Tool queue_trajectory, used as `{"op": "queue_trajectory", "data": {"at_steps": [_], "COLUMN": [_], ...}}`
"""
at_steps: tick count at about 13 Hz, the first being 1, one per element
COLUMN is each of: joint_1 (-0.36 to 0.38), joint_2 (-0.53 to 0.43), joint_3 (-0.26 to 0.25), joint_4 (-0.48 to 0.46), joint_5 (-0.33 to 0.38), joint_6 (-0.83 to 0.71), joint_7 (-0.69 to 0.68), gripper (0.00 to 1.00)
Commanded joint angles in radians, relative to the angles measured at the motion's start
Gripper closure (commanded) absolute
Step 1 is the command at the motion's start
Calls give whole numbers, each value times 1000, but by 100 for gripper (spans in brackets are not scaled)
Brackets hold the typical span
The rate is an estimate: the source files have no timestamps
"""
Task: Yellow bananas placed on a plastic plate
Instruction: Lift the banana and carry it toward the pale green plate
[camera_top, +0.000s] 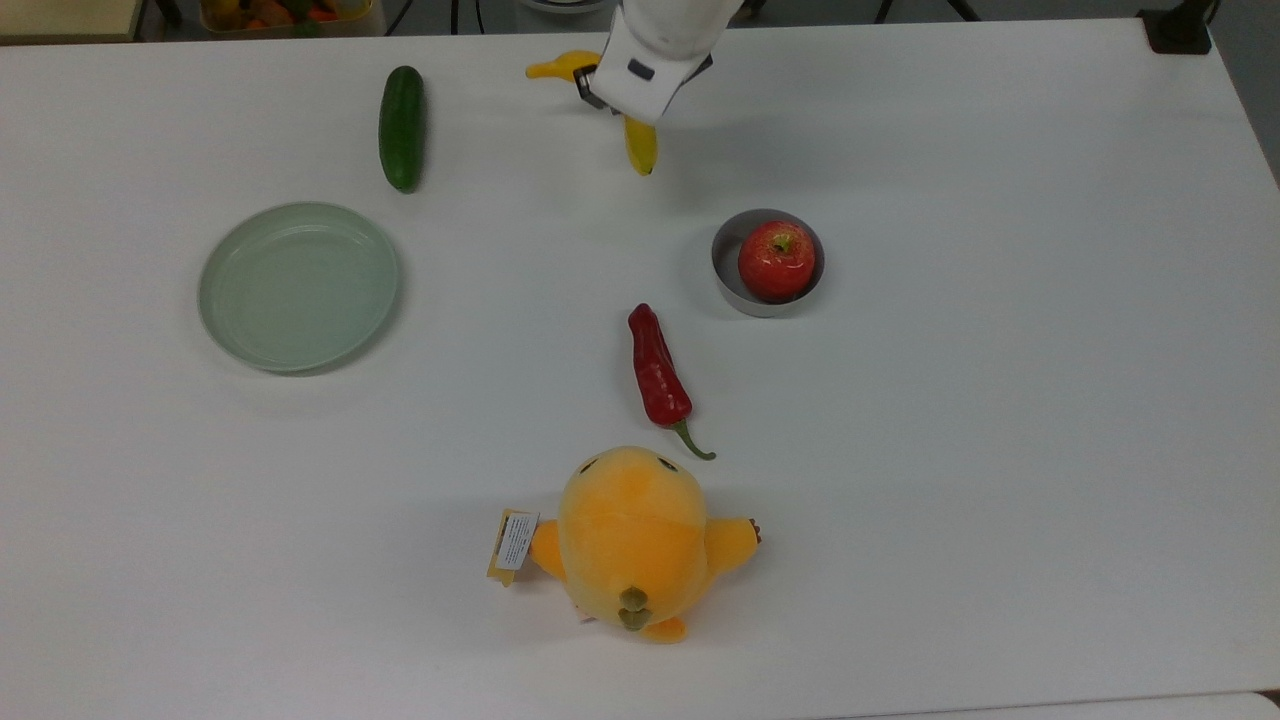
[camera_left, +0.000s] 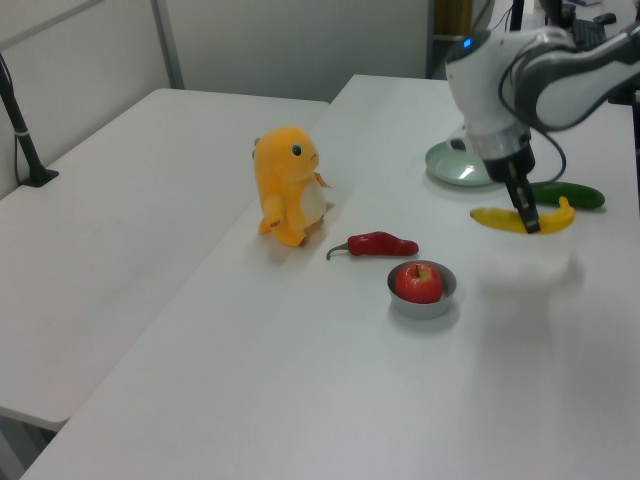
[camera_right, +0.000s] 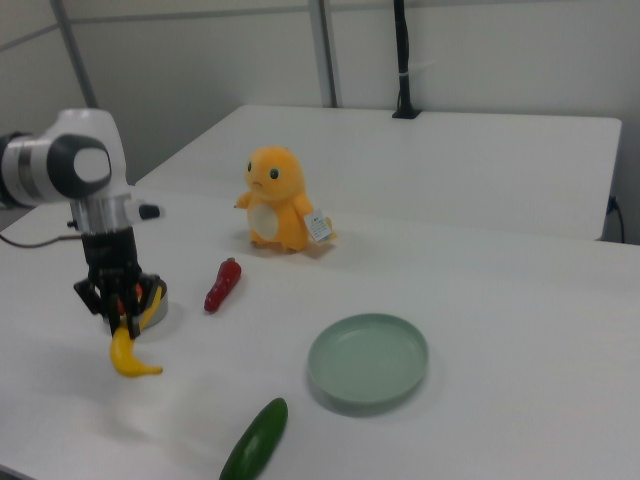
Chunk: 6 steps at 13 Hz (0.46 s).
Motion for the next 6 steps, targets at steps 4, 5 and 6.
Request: {"op": "queue_trajectory", "data": {"at_steps": [4,5,6], "joint_1": [-32,-32,-32], "joint_2": [-6,-6,-6], "joint_3": [-53,-75,-95], "joint_4": [271,285,296], "joint_5": [77,81,88], "joint_6": [-187,-185,-185], "joint_7": [-11,-12,-14], "gripper": [100,100,100]}}
